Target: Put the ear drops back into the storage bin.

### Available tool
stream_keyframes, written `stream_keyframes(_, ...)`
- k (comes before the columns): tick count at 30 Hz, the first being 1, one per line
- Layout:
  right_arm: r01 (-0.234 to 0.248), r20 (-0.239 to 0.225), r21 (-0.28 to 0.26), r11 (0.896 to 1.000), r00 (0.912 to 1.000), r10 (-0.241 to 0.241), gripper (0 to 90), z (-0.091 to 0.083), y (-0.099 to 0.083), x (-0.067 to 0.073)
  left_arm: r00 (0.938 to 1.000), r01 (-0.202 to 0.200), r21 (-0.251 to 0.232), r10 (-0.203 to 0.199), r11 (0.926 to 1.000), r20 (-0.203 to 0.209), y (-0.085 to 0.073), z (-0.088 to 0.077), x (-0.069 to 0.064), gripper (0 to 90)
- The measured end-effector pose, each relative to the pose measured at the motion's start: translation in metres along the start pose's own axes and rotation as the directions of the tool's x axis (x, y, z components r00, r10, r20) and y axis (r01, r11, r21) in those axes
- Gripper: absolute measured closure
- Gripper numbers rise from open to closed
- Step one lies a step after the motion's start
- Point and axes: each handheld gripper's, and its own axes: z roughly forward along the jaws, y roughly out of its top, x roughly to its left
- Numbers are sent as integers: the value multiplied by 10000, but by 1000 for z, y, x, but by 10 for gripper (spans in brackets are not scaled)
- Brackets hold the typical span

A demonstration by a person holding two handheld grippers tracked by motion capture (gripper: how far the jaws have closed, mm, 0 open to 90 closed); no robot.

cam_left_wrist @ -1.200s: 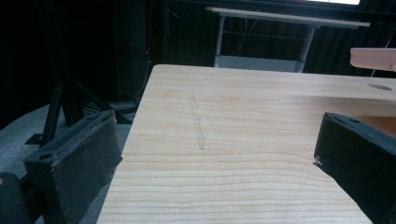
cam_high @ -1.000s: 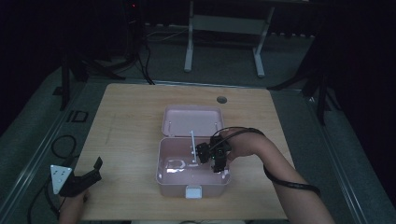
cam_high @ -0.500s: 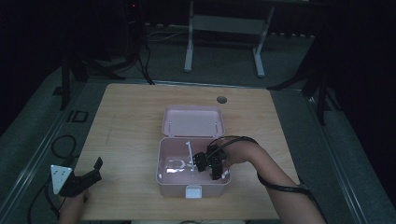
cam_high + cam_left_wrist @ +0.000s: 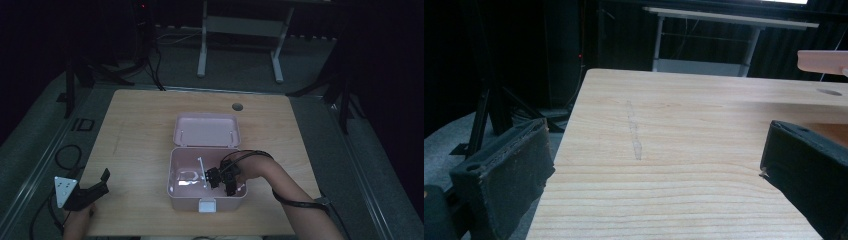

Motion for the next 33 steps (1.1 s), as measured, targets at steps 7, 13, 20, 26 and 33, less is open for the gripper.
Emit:
stream_keyframes(7, -109, 34, 240, 9997, 9999, 108, 594, 3, 1, -2, 10000, 3, 0, -3, 10000, 13, 0, 0, 0, 4)
stream_keyframes(13, -60, 84, 124, 9999, 9999, 59, 561, 2, 0, -2, 10000, -8, -7, 8, 10000, 6, 0, 0, 0, 5)
stream_keyframes(20, -68, 165, -246, 9997, 9998, 72, 562, -12, -4, -1, 10000, -6, -4, 6, 10000, -15, 0, 0, 0, 4)
stream_keyframes(26, -240, 470, -699, 9973, 9985, 273, 561, -33, -10, 0, 10000, -3, 5, 3, 10000, -21, 0, 0, 0, 4)
stream_keyframes(33, -410, 1039, -1344, 9901, 9931, 553, 522, -55, -21, 0, 10000, 3, 1, -3, 10000, -23, 0, 0, 0, 5)
